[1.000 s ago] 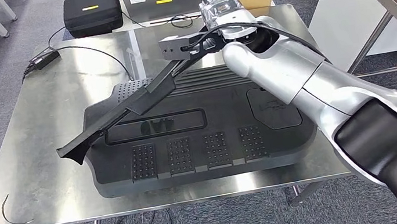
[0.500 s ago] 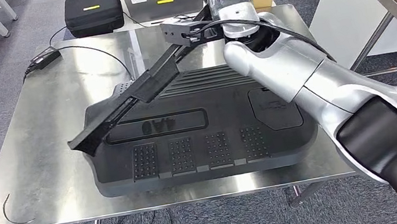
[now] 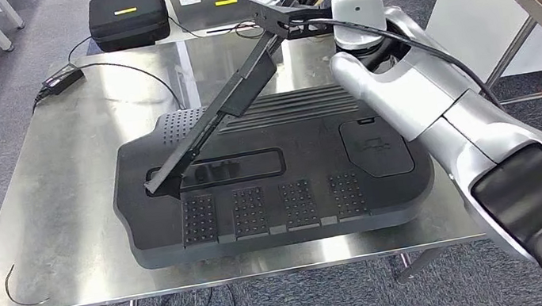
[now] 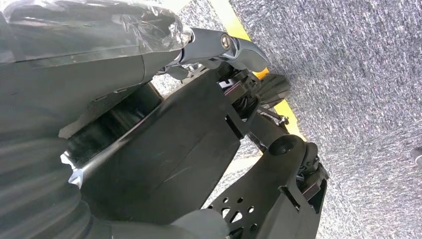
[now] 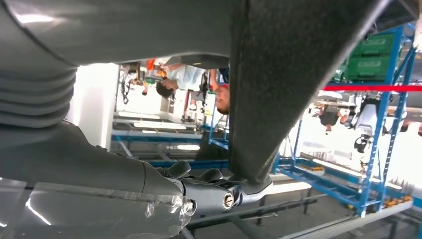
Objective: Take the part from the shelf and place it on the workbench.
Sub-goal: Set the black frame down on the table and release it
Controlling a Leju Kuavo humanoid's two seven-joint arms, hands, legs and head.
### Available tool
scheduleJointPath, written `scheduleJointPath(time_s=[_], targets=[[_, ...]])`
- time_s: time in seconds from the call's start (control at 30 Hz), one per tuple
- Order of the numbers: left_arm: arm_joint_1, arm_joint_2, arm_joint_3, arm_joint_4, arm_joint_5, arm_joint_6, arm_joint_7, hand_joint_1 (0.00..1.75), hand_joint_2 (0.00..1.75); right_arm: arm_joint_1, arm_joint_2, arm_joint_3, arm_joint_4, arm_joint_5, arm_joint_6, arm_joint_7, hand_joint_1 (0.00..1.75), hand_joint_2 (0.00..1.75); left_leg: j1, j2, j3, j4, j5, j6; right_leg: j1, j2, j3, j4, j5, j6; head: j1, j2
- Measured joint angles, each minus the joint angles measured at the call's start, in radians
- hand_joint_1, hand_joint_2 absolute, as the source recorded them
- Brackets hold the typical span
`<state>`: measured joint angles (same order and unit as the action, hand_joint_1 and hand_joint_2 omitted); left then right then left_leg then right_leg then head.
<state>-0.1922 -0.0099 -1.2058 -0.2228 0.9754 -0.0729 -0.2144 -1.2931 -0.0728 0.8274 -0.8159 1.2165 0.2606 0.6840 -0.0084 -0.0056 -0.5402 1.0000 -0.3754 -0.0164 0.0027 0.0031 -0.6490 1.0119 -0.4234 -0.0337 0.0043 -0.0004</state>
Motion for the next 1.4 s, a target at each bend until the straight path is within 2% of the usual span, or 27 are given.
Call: scheduleJointPath(time_s=[0.2,0.53,0.87,1.4], targets=[[-0.001,0.000,0.000,0.000,-0.001,0.002,0.000,0.00,1.75,0.030,0.000,-0.087,-0.049,0.124,0.050,0.000,0.00,0.00,0.000,0.000,0.000,0.000,0.000,0.000,0.000,0.000,0.000,0.000,0.000,0.000,0.000,0.000],[-0.006,0.000,0.000,0.000,-0.011,0.002,0.000,0.00,1.75,0.043,-0.005,-0.138,-0.091,0.139,0.174,0.000,0.00,0.00,0.000,0.000,0.000,0.000,0.000,0.000,0.000,0.000,0.000,0.000,0.000,0.000,0.000,0.000],[-0.012,0.000,-0.006,0.000,-0.013,0.002,0.000,0.00,1.75,0.043,-0.011,-0.141,-0.099,0.145,0.218,0.000,0.00,0.00,0.000,0.000,0.000,0.000,0.000,0.000,0.000,0.000,0.000,0.000,0.000,0.000,0.000,0.000],[-0.013,0.000,-0.019,0.000,-0.014,0.002,0.000,0.00,1.75,0.043,-0.013,-0.141,-0.104,0.145,0.221,0.000,0.00,0.00,0.000,0.000,0.000,0.001,0.000,0.000,0.000,0.000,0.000,0.000,0.000,0.000,0.000,0.000]])
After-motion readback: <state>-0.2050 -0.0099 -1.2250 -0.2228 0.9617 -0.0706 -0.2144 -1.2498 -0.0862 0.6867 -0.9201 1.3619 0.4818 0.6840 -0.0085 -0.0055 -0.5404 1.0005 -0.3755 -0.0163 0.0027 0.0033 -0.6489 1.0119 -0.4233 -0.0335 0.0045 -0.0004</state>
